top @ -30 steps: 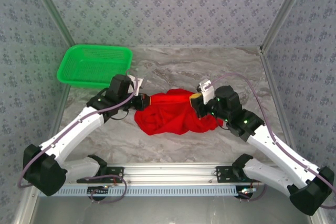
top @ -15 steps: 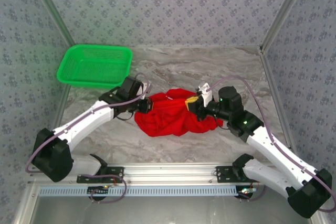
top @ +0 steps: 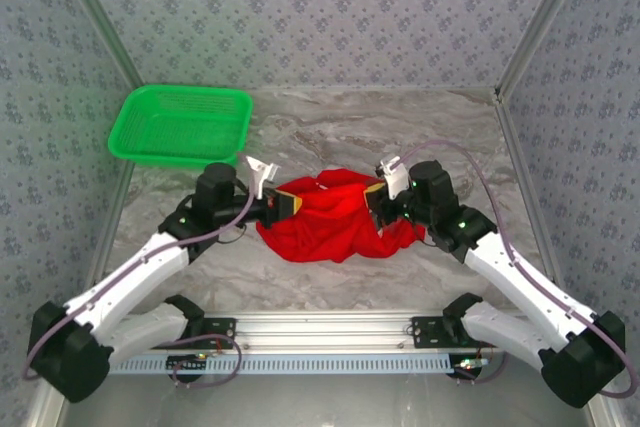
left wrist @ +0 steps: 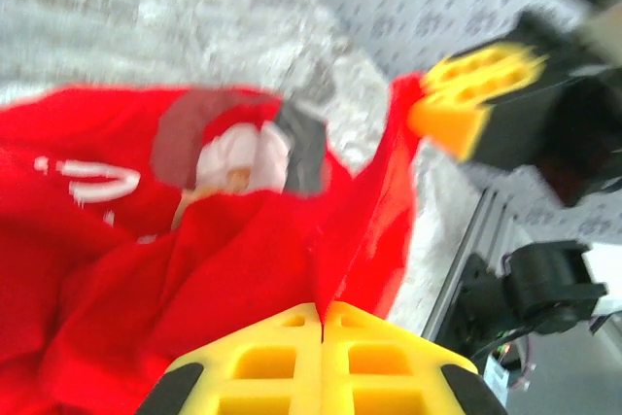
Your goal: Fold the inside-out t-shirt
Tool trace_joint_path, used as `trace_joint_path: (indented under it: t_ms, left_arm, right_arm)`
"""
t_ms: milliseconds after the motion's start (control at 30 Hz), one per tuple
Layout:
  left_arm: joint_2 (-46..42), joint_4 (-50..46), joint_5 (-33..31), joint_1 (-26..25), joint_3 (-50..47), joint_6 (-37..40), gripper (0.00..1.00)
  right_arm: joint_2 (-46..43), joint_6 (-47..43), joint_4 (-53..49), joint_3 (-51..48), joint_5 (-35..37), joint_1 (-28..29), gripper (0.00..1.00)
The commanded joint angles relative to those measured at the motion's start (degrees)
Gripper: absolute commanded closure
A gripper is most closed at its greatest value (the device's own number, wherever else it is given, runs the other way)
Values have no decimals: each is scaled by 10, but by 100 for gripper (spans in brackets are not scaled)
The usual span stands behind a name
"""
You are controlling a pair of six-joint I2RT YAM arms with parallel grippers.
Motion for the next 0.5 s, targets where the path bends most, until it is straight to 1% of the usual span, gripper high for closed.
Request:
trace_joint_path:
  t_ms: [0, 33, 133, 200, 233, 300, 367, 467]
  left_arm:
    - [-40, 28, -40, 18, -15, -7, 100]
    - [-44, 3, -69, 25, -13, -3, 100]
    - [-29, -109, -204, 31, 12, 16, 100]
    - [-8, -152, -243, 30, 27, 24, 100]
    - [2, -162, -251, 31, 31, 24, 100]
    - [24, -165, -244, 27, 37, 29, 100]
    - [47, -159, -207, 15, 44, 49, 100]
    - [75, -139, -160, -19, 56, 78, 100]
  right_arm:
    - [-10, 6, -10, 9, -15, -18, 100]
    - [-15, 11, -3, 6, -31, -26, 100]
    - [-39, 38, 33, -12, -94, -64, 100]
    - [-54, 59, 66, -28, -141, -88, 100]
    - [-59, 71, 84, -36, -158, -100, 100]
    - [-67, 99, 133, -54, -195, -115, 100]
    - [-68, 128, 183, -71, -226, -121, 100]
    - [-58, 137, 225, -77, -248, -119, 100]
